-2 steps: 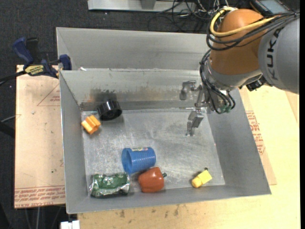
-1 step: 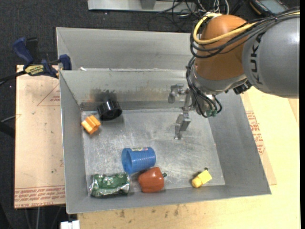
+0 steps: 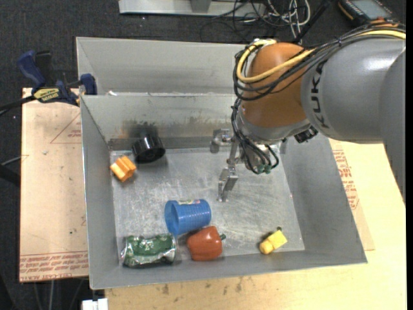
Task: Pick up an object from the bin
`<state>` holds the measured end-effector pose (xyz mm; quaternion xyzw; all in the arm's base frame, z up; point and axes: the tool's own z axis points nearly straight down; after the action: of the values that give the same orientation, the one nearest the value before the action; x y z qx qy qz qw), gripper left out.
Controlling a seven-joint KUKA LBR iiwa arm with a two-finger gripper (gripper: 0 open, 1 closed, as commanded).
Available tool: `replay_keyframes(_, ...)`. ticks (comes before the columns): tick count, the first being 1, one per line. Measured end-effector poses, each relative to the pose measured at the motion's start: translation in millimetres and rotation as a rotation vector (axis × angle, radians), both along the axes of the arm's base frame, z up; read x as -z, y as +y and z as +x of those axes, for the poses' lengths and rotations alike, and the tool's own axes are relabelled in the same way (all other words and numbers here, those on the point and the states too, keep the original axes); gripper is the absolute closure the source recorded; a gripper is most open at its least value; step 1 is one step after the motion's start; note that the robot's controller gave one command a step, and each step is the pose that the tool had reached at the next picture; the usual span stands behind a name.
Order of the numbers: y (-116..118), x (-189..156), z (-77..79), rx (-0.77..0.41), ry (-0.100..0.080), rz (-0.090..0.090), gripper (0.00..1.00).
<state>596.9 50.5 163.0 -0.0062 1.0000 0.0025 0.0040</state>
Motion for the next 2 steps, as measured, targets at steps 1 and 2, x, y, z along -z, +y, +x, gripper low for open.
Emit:
replay_keyframes(1, 13, 30, -30.1, 0.02, 0.012, -0.005, 0.0)
replay_keyframes(2, 137, 84, -8.1, 0.028, 0.001, 0.002, 1.0)
